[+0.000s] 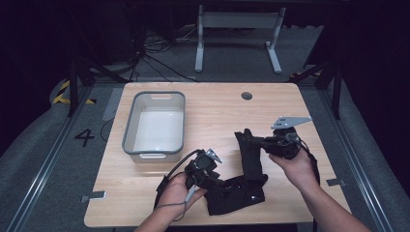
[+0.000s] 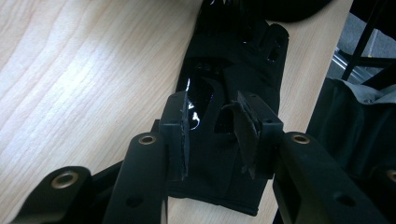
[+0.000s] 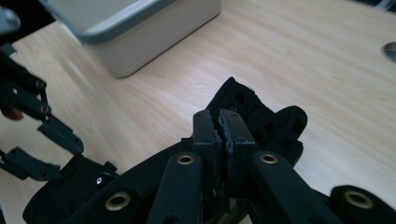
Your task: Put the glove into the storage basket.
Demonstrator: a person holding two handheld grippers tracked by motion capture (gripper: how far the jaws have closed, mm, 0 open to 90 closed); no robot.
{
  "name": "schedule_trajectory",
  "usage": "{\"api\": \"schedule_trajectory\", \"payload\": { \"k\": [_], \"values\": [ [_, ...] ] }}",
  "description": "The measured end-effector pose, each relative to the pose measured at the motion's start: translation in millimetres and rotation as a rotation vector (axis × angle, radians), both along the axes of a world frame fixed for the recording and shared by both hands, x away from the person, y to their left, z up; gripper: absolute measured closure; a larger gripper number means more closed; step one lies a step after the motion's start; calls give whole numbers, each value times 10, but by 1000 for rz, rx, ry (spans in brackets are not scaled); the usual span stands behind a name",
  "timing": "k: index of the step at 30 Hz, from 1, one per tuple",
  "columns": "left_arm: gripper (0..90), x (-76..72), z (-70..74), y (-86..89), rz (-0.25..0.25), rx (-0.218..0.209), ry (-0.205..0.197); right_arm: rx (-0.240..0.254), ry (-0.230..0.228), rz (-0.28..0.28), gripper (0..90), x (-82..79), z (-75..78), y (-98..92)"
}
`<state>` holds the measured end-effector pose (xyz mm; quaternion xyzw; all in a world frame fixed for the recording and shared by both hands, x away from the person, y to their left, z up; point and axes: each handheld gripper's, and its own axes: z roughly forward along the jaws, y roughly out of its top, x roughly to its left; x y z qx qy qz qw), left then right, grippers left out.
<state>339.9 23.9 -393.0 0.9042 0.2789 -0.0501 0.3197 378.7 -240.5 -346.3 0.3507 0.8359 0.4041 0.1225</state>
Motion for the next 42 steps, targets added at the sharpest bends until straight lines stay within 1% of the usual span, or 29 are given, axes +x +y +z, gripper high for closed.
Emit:
{"api": "schedule_trajectory", "payload": {
  "k": [5, 8, 10, 11, 17, 18, 20, 21, 24, 25, 26, 28, 30, 31, 33, 37, 38, 42],
  "values": [
    [654, 5, 11, 66, 17, -2, -4, -33, 42, 47, 855, 21, -209, 225],
    [653, 3, 11, 96, 28, -5, -3, -47, 79, 69, 852, 66, -369, 373],
    [652, 3, 8, 121, 30, -3, -6, -55, 96, 81, 849, 95, -442, 439],
    [652, 1, 7, 131, 35, -2, -5, -57, 115, 89, 848, 114, -489, 482],
    [651, -4, 10, 199, 49, -2, -4, -82, 160, 113, 818, 178, -654, 625],
    [651, -6, 13, 210, 50, 0, -4, -89, 168, 119, 799, 183, -669, 640],
    [650, -11, 13, 221, 56, -2, -6, -89, 167, 122, 768, 185, -669, 650],
    [651, -12, 13, 226, 58, -2, -6, -88, 156, 123, 763, 190, -652, 644],
    [651, -14, 17, 245, 64, -3, -6, -78, 142, 117, 754, 213, -585, 625],
    [651, -18, 17, 247, 66, -4, -7, -86, 128, 113, 747, 235, -553, 626],
    [651, -21, 17, 248, 65, -3, -7, -90, 125, 111, 733, 259, -530, 632],
    [651, -37, 15, 244, 69, -2, -7, -98, 129, 114, 728, 329, -505, 662],
    [650, -46, 10, 244, 63, 2, -5, -117, 134, 114, 729, 409, -497, 705],
    [650, -55, 7, 247, 65, 2, -4, -132, 144, 115, 729, 458, -498, 736],
    [650, -62, 4, 258, 66, -1, -1, -154, 147, 108, 729, 545, -503, 796],
    [647, -69, -2, 296, 70, -2, 1, -194, 199, 116, 724, 698, -577, 906],
    [647, -73, -6, 301, 76, -5, 2, -203, 216, 114, 723, 727, -605, 928],
    [647, -79, -6, 323, 78, -2, 1, -244, 243, 109, 720, 796, -704, 987]
  ]
}}
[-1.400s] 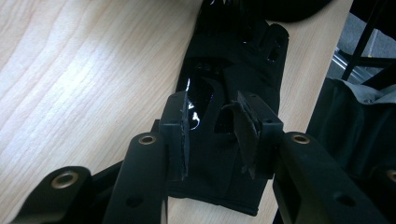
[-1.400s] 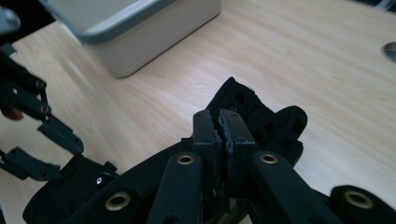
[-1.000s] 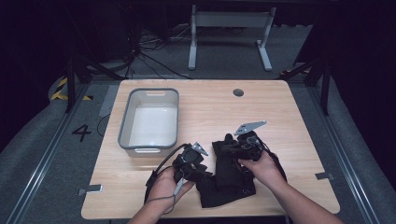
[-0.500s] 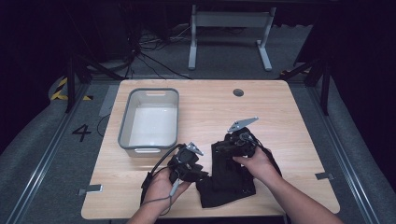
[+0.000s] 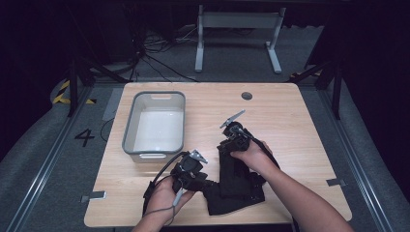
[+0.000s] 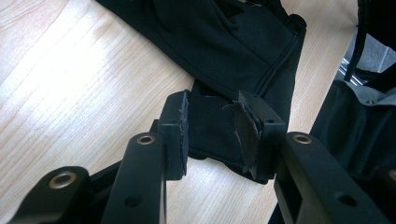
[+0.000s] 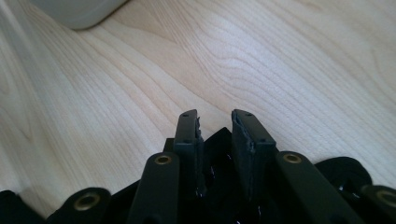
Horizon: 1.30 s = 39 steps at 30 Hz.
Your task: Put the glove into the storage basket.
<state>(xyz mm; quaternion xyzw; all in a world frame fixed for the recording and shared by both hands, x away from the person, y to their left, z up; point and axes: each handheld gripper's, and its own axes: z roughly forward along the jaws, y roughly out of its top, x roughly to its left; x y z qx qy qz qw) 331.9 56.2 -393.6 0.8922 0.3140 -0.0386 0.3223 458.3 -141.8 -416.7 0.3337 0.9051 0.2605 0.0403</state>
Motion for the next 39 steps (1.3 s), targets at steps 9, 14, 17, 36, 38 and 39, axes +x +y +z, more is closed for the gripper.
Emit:
{"api": "schedule_trajectory", "payload": {
  "k": [9, 14, 17, 36, 38, 39],
  "values": [
    [647, -3, -8, -22, -3, 2, 7, -89, 1, 21, 688, 31, -167, 116],
    [645, -1, -13, -30, -7, 1, 9, -141, -39, 41, 700, -14, -184, 192],
    [645, -5, -7, -31, -8, -1, 5, -184, -68, 33, 751, -42, -184, 234],
    [618, 5, -113, -227, -32, 33, 22, -46, -83, -44, 880, -92, 154, -35],
    [609, 10, -142, -291, -47, 15, 44, -33, -86, -49, 880, -105, 199, -77],
    [607, 4, -163, -346, -56, 20, 50, -29, -89, -53, 880, -113, 218, -97]
  ]
}}
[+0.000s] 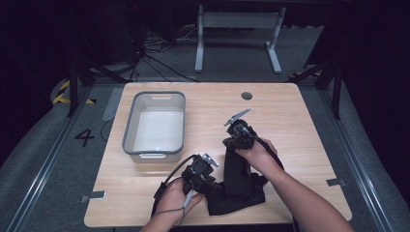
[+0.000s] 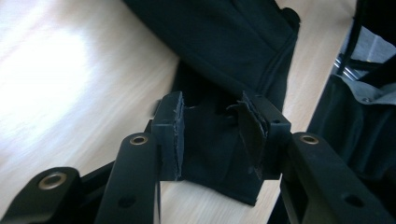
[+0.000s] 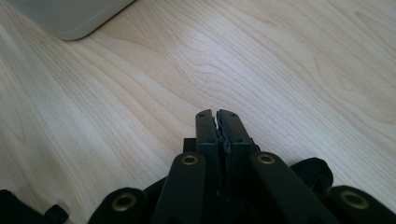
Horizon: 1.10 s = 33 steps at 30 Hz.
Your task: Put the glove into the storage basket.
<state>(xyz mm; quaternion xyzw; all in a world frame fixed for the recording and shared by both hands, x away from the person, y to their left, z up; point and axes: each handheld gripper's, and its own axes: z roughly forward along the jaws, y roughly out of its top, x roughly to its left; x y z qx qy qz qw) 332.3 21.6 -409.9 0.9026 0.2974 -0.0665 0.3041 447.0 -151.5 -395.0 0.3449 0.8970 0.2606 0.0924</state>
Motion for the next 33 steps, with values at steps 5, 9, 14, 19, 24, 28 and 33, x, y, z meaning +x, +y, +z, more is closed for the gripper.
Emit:
{"api": "schedule_trajectory", "payload": {
  "k": [5, 9, 14, 19, 24, 28, 33],
  "values": [
    [603, -16, -77, -188, -39, 26, 20, 30, -12, -14, 880, -25, 65, -86],
    [594, -18, -104, -262, -61, 17, 43, 34, -23, -18, 880, -48, 86, -118],
    [561, -14, -111, -287, -85, -24, 79, 39, -37, -21, 879, -71, 106, -146],
    [593, -18, -145, -400, -105, -15, 77, 50, -44, -27, 879, -82, 120, -174],
    [817, -37, -137, -443, -118, 17, 45, 52, -57, -31, 879, -88, 135, -192],
    [858, -62, -64, -421, -107, -23, 17, 53, -62, -39, 879, -87, 149, -222],
    [859, -72, 13, -391, -107, -50, 1, 84, -86, -53, 879, -123, 275, -317]
  ]
}}
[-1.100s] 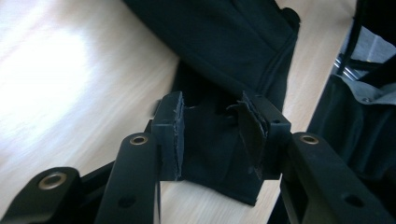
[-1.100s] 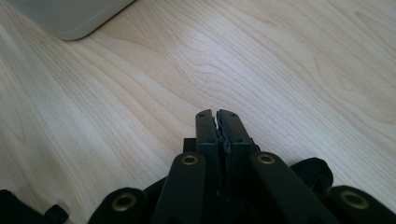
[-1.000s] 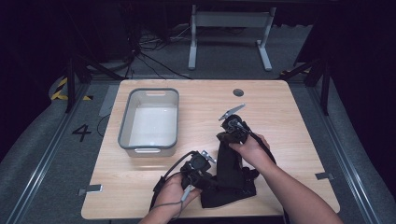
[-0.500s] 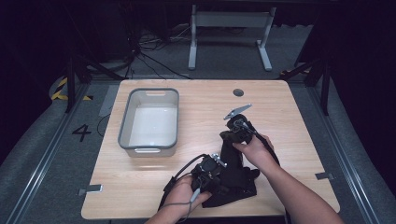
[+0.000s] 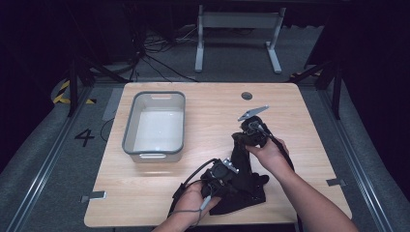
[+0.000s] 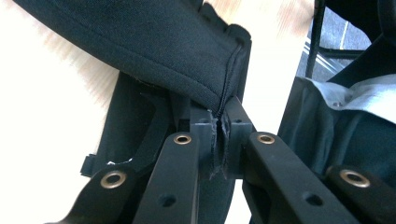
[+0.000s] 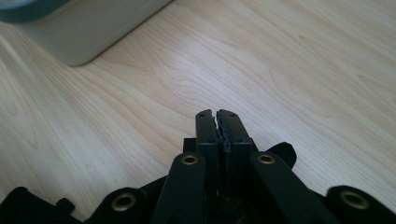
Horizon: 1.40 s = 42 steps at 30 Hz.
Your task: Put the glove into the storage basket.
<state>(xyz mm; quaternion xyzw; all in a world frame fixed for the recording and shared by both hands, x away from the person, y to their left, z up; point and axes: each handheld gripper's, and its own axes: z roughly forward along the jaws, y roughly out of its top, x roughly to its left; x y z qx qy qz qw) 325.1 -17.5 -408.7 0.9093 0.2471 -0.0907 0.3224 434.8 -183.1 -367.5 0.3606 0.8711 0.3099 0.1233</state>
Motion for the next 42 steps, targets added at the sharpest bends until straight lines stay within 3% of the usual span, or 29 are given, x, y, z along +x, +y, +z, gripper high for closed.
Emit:
{"api": "schedule_trajectory", "payload": {
  "k": [3, 8, 18, 23, 29, 42],
  "values": [
    [858, -12, 73, 50, 14, -1, -24, 27, -20, -5, 880, -28, 99, -55],
    [859, -6, 185, 181, 56, 36, -83, 62, -55, -11, 880, -71, 246, -138],
    [862, 103, 319, 447, 153, 80, -147, 164, -62, -18, 879, -188, 406, -367],
    [861, 174, 335, 554, 196, 109, -171, 201, -62, -5, 879, -275, 400, -419],
    [862, 217, 308, 608, 213, 123, -170, 243, -51, 11, 878, -388, 375, -464],
    [862, 217, 252, 611, 202, 182, -179, 244, -17, 36, 878, -590, 129, -533]
  ]
}}
